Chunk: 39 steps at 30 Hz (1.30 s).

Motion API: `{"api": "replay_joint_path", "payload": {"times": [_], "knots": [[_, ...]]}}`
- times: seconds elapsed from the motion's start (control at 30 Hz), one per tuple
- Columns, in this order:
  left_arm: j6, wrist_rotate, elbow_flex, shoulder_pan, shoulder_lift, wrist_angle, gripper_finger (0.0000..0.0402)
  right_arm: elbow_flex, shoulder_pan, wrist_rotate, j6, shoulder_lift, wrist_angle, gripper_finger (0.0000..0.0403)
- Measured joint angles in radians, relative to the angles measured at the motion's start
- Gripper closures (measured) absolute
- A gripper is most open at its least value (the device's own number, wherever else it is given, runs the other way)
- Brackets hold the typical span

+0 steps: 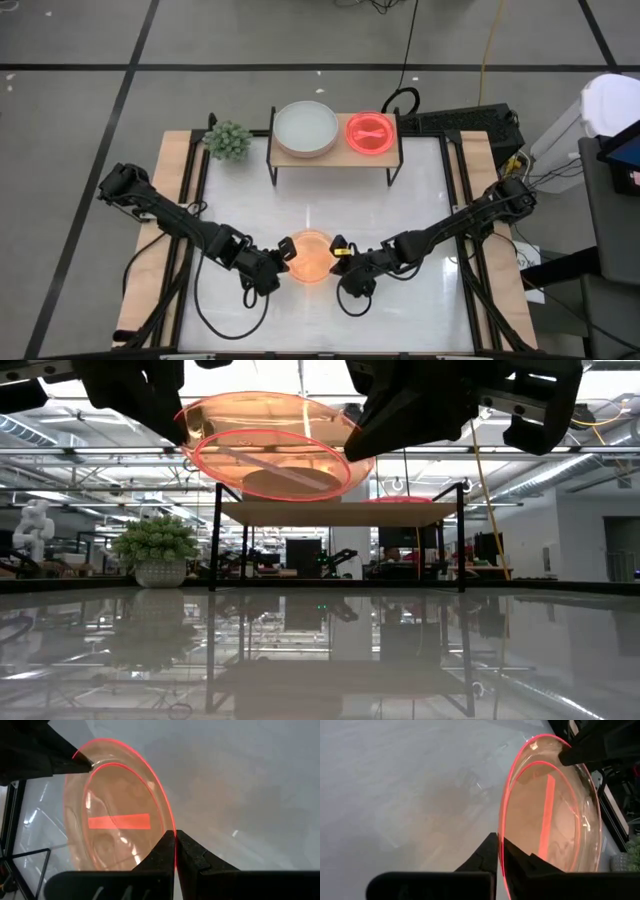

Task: Place and stack plates onto a shelf
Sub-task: Stack the orange transparent plate on the pink transparent plate

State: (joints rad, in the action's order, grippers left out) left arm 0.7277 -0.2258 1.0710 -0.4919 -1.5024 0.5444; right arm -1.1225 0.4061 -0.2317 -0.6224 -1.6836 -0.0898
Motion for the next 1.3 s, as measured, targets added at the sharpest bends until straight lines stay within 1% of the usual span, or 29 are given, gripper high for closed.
{"api": "replay_joint_path", "payload": {"times": [0.17, 0.3, 0.4, 0.6, 0.67, 0.8, 0.97, 1.03, 1.1, 1.17, 1.2, 1.3], "knots": [[0.016, 0.0, 0.0, 0.0, 0.0, -0.034, 0.0394, 0.001, 0.001, 0.005, 0.0, 0.0, -0.006, 0.0401], [0.011, -0.039, 0.0, -0.001, 0.001, -0.071, 0.0374, 0.002, 0.002, 0.01, 0.004, 0.0, -0.015, 0.0402], [0.023, -0.062, 0.0, -0.001, 0.001, -0.079, 0.0346, 0.002, 0.001, 0.003, 0.005, 0.0, -0.006, 0.0402], [0.021, -0.074, 0.0, -0.002, 0.001, -0.093, 0.0273, 0.0, 0.0, -0.01, 0.008, 0.004, -0.002, 0.0402], [-0.008, -0.078, 0.0, -0.002, 0.001, -0.093, 0.0252, 0.0, 0.0, -0.015, 0.009, 0.008, -0.002, 0.0402], [-0.11, -0.123, 0.0, -0.001, 0.0, -0.09, 0.0214, 0.0, 0.0, -0.057, 0.012, 0.027, -0.021, 0.0403], [-0.259, -0.141, 0.0, -0.002, 0.0, -0.09, 0.0172, 0.0, -0.003, -0.086, 0.056, 0.08, -0.102, 0.0403], [-0.3, -0.142, 0.0, -0.007, 0.0, -0.092, 0.0158, 0.0, -0.006, -0.087, 0.085, 0.106, -0.145, 0.0403], [-0.325, -0.143, 0.0, -0.007, 0.0, -0.097, 0.0147, 0.0, -0.007, -0.119, 0.11, 0.128, -0.182, 0.0403], [-0.357, -0.172, 0.0, -0.007, 0.0, -0.103, 0.0139, 0.0, -0.007, -0.161, 0.124, 0.147, -0.228, 0.0403], [-0.374, -0.197, 0.0, -0.007, 0.0, -0.102, 0.0137, 0.0, -0.007, -0.166, 0.134, 0.157, -0.254, 0.0403], [-0.424, -0.301, 0.0, -0.007, 0.0, -0.098, 0.0136, 0.001, -0.015, -0.188, 0.173, 0.192, -0.313, 0.0403]]}}
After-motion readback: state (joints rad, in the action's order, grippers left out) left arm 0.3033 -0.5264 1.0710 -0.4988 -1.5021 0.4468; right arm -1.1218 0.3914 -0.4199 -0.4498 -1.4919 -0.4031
